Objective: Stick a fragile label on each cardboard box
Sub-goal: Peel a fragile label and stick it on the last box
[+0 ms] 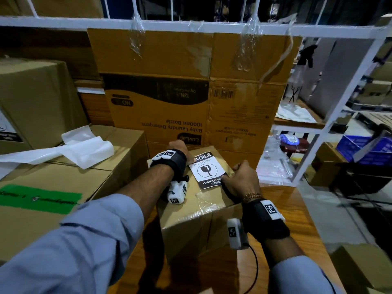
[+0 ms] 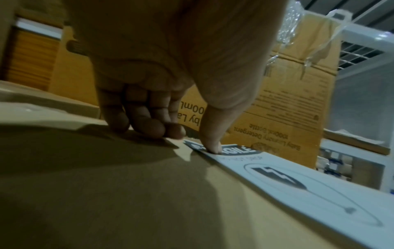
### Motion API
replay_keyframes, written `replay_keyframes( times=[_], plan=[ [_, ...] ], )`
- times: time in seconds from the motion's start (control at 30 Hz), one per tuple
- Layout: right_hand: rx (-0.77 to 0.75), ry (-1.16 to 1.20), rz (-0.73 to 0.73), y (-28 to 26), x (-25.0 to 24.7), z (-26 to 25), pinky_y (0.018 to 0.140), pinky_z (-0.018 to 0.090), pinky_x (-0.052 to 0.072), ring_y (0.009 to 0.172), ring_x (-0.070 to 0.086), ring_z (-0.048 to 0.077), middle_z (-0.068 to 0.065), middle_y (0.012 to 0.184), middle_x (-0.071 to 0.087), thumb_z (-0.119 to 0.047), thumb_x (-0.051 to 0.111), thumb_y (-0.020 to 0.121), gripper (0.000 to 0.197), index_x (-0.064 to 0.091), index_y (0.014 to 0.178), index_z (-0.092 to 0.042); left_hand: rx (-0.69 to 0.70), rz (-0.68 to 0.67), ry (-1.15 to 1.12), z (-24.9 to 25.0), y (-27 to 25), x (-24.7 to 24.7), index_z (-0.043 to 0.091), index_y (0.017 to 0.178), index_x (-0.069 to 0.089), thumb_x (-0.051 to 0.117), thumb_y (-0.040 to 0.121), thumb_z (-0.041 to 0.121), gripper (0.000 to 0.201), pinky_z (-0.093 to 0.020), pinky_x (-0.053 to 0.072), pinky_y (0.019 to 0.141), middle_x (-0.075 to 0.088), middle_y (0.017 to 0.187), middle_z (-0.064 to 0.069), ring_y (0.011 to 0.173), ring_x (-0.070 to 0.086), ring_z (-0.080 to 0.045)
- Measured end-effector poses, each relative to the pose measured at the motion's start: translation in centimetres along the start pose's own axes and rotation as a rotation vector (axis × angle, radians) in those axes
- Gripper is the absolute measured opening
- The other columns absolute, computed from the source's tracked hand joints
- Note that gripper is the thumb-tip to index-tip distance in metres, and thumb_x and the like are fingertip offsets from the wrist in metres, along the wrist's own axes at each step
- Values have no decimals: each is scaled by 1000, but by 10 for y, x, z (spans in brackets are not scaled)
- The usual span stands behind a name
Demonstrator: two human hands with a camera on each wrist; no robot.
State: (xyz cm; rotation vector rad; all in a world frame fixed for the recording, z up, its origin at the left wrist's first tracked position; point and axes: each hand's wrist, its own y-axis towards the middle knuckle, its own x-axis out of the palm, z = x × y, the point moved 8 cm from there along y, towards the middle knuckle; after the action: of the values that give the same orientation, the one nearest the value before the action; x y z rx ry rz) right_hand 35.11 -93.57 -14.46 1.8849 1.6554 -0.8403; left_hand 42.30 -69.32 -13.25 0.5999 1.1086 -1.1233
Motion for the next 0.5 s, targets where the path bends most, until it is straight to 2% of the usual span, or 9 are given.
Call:
replay_keyframes(
  times=[0.1,0.23,0.3,0.4,0.5],
  plan=[
    [20,0,-9,1,1,2,77,29,41,94,54,24,5,107,59,-29,86,82,48,51,112,-16,-29,-1,-21,-9,-4,-5,1,119,64,90,76,42,65,-37,60,85,68,119,-15,107,68,-31],
    [60,13,-22,5,1,7,76,32,45,99,58,25,8,116,64,-27,88,79,49,51,109,-18,45,30,-30,-4,-16,-9,10,115,61,88,80,35,51,-44,60,86,68,112,-10,97,67,-30],
    [72,26,-33,5,1,9,75,32,44,101,58,26,8,118,63,-26,88,79,49,51,110,-18,135,34,-27,9,-25,-9,15,114,59,86,82,34,46,-45,59,87,66,113,-7,98,64,-28],
    [70,30,-44,7,-1,8,72,31,43,102,58,26,8,119,63,-25,88,80,49,51,110,-19,357,0,158,36,-49,2,21,111,59,83,80,49,48,-45,54,92,57,117,-4,104,57,-25],
    [52,6,-51,10,0,8,72,30,42,102,56,25,9,121,63,-27,86,82,48,51,114,-18,528,-70,340,52,-70,22,22,124,60,76,87,52,50,-39,50,94,57,129,-5,116,54,-27]
  ],
)
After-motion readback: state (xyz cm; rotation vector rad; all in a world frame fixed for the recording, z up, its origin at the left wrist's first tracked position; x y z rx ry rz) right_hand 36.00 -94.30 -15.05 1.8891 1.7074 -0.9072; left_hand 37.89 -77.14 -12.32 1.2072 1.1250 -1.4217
